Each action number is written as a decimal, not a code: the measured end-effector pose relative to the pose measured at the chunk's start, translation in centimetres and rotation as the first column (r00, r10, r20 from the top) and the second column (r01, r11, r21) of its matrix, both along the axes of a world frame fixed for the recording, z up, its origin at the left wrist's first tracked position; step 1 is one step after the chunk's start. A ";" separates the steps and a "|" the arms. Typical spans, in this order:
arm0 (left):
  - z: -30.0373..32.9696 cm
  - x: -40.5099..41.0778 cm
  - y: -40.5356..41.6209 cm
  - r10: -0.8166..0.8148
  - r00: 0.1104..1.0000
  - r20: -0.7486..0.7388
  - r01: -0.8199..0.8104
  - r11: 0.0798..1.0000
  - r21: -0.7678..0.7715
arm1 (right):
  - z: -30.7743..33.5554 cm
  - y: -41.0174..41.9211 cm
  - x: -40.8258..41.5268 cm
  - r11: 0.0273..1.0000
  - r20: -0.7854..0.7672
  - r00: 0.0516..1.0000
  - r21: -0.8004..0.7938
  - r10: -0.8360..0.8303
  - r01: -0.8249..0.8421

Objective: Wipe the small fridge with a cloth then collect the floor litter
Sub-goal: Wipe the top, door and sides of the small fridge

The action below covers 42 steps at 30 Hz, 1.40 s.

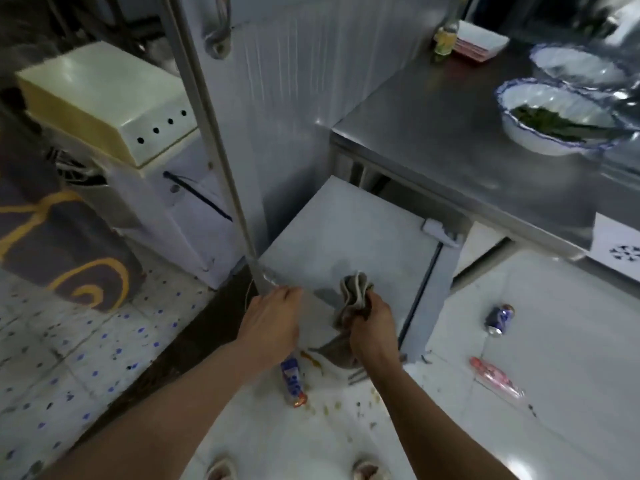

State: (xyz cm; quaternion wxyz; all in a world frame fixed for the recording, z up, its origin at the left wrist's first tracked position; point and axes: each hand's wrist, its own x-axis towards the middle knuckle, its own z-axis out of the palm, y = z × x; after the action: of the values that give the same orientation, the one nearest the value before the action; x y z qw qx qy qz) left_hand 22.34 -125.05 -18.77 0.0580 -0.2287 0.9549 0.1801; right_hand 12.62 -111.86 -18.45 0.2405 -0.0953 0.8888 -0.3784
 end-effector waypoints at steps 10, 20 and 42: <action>0.3 1.5 -1.8 -0.243 0.969 0.047 0.243 0.970 0.011 | -1.8 0.4 6.6 0.953 -0.056 0.953 0.044 -0.298 0.300; -3.3 1.6 -3.1 -0.215 0.977 -0.008 0.214 0.976 -0.040 | -5.4 -0.2 7.9 0.922 -0.241 0.891 -0.054 -0.384 0.383; -17.3 0.8 -10.0 -0.284 0.752 -0.594 0.156 0.953 -0.258 | -22.9 -6.9 7.7 0.904 -0.828 0.365 -0.367 -0.425 0.218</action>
State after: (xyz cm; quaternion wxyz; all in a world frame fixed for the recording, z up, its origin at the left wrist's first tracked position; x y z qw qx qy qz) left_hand 23.17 -135.07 -36.11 -0.2633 -0.0458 0.9528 0.1444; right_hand 20.34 -118.76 -41.38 -0.3555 -0.1273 0.8379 -0.3940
